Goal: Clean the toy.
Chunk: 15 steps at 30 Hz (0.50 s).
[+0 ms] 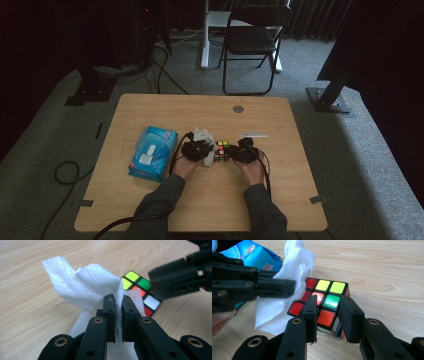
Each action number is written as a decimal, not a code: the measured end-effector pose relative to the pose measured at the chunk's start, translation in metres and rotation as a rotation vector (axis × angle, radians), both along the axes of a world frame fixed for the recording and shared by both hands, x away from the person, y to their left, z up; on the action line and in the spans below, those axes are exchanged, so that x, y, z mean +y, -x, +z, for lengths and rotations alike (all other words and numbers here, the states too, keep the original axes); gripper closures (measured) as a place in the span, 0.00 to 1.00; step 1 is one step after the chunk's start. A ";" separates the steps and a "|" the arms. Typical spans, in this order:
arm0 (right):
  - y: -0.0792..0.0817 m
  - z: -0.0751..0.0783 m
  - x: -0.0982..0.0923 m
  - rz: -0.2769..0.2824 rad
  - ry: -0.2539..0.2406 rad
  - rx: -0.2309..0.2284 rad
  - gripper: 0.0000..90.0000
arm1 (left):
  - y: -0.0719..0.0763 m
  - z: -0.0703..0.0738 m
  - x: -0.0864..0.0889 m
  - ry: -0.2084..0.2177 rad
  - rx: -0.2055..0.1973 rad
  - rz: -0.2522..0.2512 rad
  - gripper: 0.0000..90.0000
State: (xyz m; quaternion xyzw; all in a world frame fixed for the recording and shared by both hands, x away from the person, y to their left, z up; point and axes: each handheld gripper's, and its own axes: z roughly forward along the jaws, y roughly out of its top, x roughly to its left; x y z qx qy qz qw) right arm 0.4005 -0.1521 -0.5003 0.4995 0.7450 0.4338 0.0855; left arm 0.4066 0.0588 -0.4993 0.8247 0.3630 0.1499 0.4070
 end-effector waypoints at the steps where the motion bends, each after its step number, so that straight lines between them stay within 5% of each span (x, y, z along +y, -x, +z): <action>1: 0.000 0.000 0.000 0.000 0.001 -0.001 0.76 | 0.001 -0.001 -0.001 -0.002 0.001 0.000 0.94; 11: 0.001 0.000 0.001 -0.005 0.012 -0.010 0.76 | 0.000 -0.012 0.002 -0.015 0.028 0.015 0.94; 15: 0.001 0.001 0.002 -0.005 0.013 -0.010 0.76 | -0.002 -0.022 -0.001 -0.052 0.047 0.018 0.94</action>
